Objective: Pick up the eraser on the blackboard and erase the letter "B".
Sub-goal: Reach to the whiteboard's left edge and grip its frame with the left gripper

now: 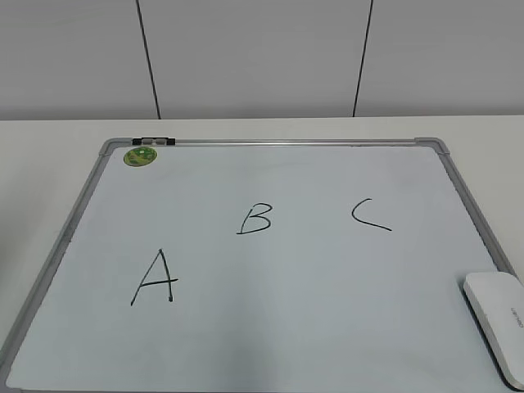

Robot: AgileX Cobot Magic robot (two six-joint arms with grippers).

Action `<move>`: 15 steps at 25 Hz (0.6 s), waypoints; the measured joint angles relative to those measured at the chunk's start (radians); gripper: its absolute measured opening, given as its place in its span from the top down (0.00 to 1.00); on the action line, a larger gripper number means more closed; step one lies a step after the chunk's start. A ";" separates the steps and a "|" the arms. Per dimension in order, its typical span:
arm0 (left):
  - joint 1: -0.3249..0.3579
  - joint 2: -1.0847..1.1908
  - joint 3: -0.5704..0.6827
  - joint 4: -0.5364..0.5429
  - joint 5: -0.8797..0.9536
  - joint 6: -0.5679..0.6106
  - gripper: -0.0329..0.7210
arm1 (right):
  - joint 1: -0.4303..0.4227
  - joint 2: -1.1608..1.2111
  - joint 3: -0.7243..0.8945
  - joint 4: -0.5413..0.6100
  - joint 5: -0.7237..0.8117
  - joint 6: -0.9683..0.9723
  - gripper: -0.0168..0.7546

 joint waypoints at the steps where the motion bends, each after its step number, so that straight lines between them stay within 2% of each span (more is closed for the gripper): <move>1: 0.000 0.052 -0.030 -0.002 -0.002 0.000 0.63 | 0.000 0.000 0.000 0.000 0.000 0.000 0.26; 15: -0.004 0.614 -0.410 -0.054 -0.023 0.000 0.63 | 0.000 0.000 0.000 0.000 0.000 0.000 0.26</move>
